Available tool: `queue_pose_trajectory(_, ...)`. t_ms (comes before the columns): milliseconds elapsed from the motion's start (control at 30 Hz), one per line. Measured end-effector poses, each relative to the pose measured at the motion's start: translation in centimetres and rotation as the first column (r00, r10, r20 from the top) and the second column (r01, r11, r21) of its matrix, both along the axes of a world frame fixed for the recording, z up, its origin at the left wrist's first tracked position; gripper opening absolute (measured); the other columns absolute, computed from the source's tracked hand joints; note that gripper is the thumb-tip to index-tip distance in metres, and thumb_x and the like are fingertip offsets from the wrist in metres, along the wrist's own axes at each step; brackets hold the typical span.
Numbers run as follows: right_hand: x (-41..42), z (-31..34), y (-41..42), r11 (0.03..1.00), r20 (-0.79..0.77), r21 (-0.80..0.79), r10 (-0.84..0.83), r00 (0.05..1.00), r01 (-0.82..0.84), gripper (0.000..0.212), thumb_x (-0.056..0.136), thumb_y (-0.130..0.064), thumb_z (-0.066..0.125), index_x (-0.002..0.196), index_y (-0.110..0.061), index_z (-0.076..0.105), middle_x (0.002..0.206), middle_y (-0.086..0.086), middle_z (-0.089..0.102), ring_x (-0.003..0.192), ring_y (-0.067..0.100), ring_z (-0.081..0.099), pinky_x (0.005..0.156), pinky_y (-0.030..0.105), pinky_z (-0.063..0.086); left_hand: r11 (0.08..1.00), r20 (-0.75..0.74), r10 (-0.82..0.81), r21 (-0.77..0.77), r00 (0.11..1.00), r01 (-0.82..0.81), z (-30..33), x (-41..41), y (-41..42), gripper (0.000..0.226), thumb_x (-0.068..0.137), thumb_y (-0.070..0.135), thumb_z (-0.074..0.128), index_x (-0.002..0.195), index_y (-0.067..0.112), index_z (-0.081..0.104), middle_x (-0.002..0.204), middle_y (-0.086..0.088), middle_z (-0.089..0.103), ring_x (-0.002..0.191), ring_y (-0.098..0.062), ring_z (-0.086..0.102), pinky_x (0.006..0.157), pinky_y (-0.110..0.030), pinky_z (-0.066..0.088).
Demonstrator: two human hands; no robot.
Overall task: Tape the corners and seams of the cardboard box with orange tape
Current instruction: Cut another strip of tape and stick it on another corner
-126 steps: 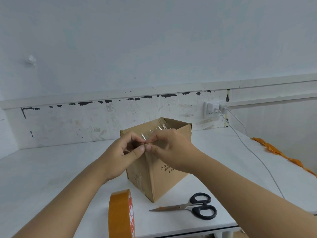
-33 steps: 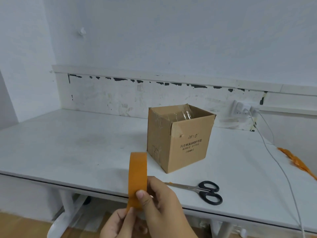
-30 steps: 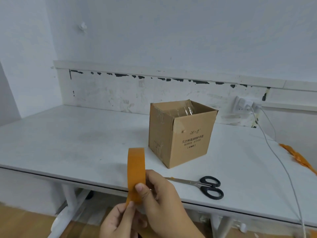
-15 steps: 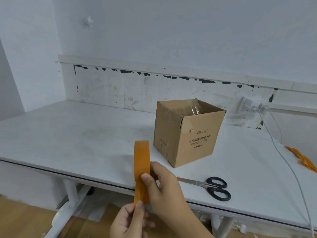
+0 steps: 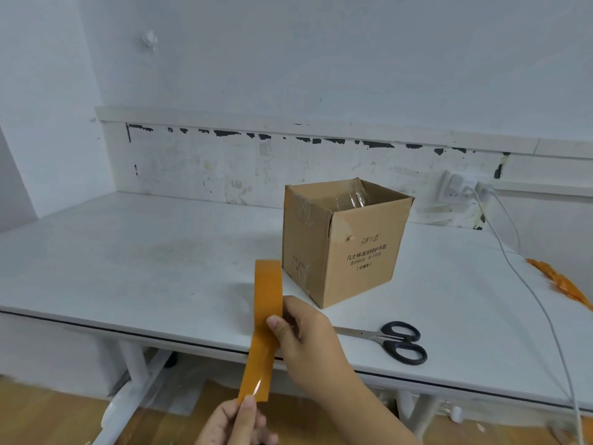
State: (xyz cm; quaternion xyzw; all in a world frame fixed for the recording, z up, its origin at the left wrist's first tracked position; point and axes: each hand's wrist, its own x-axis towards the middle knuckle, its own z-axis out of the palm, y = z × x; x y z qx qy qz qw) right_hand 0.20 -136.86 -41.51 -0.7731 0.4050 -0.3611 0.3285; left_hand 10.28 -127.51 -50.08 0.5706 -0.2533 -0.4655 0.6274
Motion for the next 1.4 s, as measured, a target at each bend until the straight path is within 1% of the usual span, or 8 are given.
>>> queue_pose_trajectory(133,-0.1,0.1,0.1,1.000,0.003,-0.003,0.007,1.000,-0.007,0.012,0.097,-0.040,0.048,0.097,-0.031,0.055,0.082,-0.014,0.058,0.075,0.004,0.058,0.066,0.016,0.046,1.000,0.038,0.006,-0.006,0.999,-0.006,-0.4,-0.2,0.1,0.024,0.087,0.015,0.059,0.081,-0.008,0.059,0.053,-0.019,0.062,0.041,-0.028,0.058,0.046,-0.030,0.042)
queue_pose_trajectory(233,-0.3,0.2,0.1,1.000,0.032,-0.003,0.023,0.999,-0.023,0.016,0.097,-0.036,0.049,0.091,-0.024,0.057,0.074,-0.006,0.057,0.065,0.005,0.052,0.060,0.022,0.045,1.000,0.105,0.015,0.009,0.994,-0.016,-1.0,-0.6,-0.4,0.025,0.088,0.022,0.060,0.080,-0.002,0.061,0.054,-0.010,0.065,0.039,-0.017,0.058,0.037,-0.025,0.037)
queue_pose_trajectory(533,-0.6,0.1,-0.1,0.998,0.085,0.061,0.020,0.996,-0.025,0.019,0.092,-0.042,0.050,0.087,-0.025,0.058,0.081,-0.002,0.063,0.076,0.015,0.061,0.073,0.039,0.055,0.999,0.116,-0.018,0.044,0.993,0.013,-1.9,-0.2,-4.4,0.029,0.084,0.039,0.060,0.092,0.011,0.063,0.062,0.002,0.069,0.056,-0.016,0.067,0.046,-0.029,0.038)
queue_pose_trajectory(667,-0.5,0.1,0.0,0.996,0.105,0.086,0.030,0.994,-0.039,0.025,0.088,-0.043,0.049,0.088,-0.021,0.060,0.084,0.004,0.065,0.079,0.020,0.063,0.076,0.046,0.056,0.997,0.126,-0.043,0.075,0.991,0.034,-1.4,0.1,-6.0,0.030,0.088,0.039,0.057,0.091,0.010,0.063,0.068,-0.006,0.070,0.052,-0.013,0.064,0.044,-0.026,0.039)
queue_pose_trajectory(933,-0.6,0.0,0.0,0.993,0.137,0.095,0.063,0.989,-0.076,0.017,0.086,-0.036,0.051,0.097,-0.026,0.060,0.090,0.001,0.068,0.085,0.018,0.065,0.081,0.045,0.055,0.972,-0.327,-0.002,0.219,0.945,0.078,-1.4,0.7,-5.2,0.018,0.088,0.026,0.061,0.090,0.008,0.060,0.055,-0.008,0.066,0.043,-0.021,0.062,0.035,-0.025,0.033)
queue_pose_trajectory(1100,-1.2,0.2,-0.7,0.980,0.084,0.136,0.134,0.987,-0.144,0.041,0.087,-0.036,0.065,0.126,-0.026,0.054,0.113,-0.007,0.065,0.105,0.010,0.062,0.094,0.036,0.052,0.956,-0.398,-0.046,0.248,0.916,0.155,-0.8,1.2,-3.1,0.021,0.091,0.027,0.056,0.095,0.008,0.064,0.057,-0.010,0.066,0.050,-0.026,0.060,0.042,-0.027,0.037)
queue_pose_trajectory(1300,-1.4,0.2,-0.2,0.985,0.032,0.089,0.146,0.989,-0.148,0.034,0.088,-0.040,0.061,0.120,-0.031,0.056,0.111,-0.009,0.066,0.103,0.011,0.063,0.094,0.037,0.052,0.887,-0.294,-0.264,0.301,0.919,0.351,-0.3,0.5,-2.3,0.019,0.097,0.016,0.047,0.104,0.003,0.059,0.081,-0.021,0.060,0.067,-0.034,0.058,0.058,-0.037,0.041)
queue_pose_trajectory(1400,-1.4,0.3,0.0,0.985,0.046,0.078,0.148,0.988,-0.152,0.032,0.088,-0.040,0.058,0.118,-0.032,0.057,0.109,-0.010,0.066,0.102,0.011,0.063,0.093,0.038,0.052,0.917,-0.310,-0.171,0.297,0.935,0.266,0.4,0.6,-3.2,0.025,0.098,0.027,0.045,0.111,0.010,0.057,0.098,-0.018,0.062,0.087,-0.034,0.059,0.071,-0.043,0.042)
